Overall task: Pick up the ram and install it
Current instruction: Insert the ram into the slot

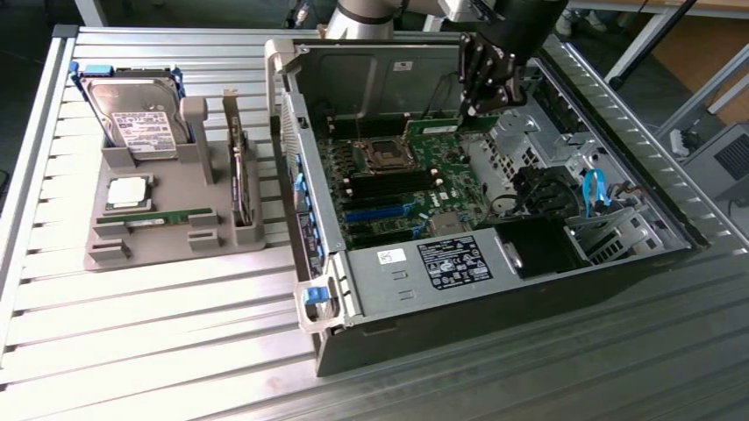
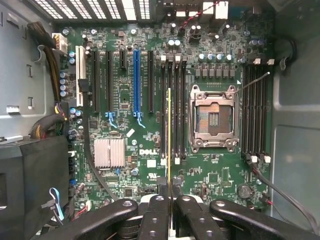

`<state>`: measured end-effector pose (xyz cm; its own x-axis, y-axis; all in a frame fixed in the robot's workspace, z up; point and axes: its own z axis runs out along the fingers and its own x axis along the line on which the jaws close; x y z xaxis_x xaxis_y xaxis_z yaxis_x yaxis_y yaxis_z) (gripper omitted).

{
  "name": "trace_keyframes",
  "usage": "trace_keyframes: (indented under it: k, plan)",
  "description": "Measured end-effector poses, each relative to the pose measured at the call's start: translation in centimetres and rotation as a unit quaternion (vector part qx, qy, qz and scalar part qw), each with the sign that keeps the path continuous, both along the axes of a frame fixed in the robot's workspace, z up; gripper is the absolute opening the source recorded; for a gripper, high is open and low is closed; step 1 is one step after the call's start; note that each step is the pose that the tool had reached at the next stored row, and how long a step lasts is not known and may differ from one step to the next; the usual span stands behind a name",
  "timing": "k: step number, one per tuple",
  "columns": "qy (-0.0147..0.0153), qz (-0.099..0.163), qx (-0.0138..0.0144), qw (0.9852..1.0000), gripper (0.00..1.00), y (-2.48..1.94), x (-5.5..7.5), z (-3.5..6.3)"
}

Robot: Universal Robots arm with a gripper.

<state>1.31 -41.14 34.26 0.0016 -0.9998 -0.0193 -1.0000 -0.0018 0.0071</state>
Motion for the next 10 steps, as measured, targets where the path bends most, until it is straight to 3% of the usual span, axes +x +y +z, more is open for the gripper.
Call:
trace_keyframes:
  k: [10]
  plan:
    - [0.0000, 0.000, 0.0000, 1.0000, 0.11, 0.00, 0.00, -0.44]
